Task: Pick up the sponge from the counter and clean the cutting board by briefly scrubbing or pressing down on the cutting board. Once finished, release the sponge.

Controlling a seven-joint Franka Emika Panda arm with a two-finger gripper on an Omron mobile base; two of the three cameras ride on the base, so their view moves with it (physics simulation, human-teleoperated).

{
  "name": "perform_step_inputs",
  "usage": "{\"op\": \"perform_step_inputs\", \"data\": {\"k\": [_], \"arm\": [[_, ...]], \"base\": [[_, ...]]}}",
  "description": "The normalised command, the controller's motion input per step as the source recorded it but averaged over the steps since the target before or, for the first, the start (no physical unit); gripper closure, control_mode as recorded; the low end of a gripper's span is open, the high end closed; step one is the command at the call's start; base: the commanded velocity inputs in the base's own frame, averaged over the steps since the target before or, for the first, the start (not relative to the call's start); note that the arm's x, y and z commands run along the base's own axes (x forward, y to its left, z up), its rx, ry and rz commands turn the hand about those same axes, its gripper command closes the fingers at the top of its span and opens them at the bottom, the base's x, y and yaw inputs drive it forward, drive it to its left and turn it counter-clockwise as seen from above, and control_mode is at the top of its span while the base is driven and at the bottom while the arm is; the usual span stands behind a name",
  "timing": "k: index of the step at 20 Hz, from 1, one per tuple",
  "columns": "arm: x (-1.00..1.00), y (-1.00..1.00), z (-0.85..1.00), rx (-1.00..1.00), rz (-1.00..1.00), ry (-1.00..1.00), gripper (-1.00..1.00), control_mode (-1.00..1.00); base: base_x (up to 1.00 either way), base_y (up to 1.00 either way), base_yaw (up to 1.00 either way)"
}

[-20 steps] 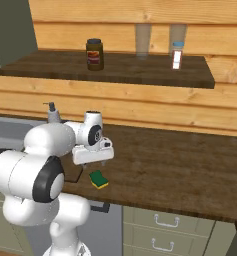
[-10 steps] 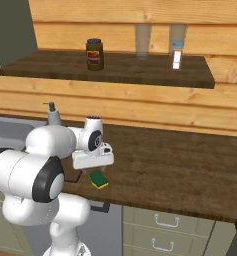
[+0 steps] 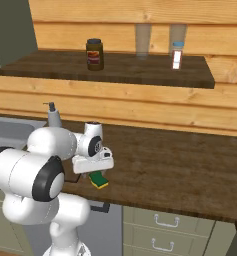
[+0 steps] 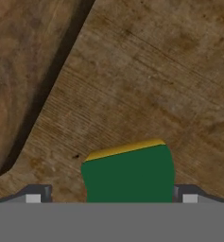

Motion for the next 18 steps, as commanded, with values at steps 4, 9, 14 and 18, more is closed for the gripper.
{"op": "perform_step_inputs", "data": {"k": [4, 9, 14, 18], "arm": [[0.0, 0.0, -0.16, 0.0, 0.0, 0.0, -1.0, -1.0], [0.0, 0.0, -0.16, 0.0, 0.0, -0.01, -1.0, -1.0], [0.0, 0.0, -0.07, 0.0, 0.0, -0.01, -1.0, -1.0], [0.0, 0.0, 0.0, 0.0, 0.0, 0.0, 1.0, -1.0]], "base": [[0.0, 0.0, 0.0], [0.0, 0.0, 0.0], [0.0, 0.0, 0.0], [0.0, 0.0, 0.0]]}}
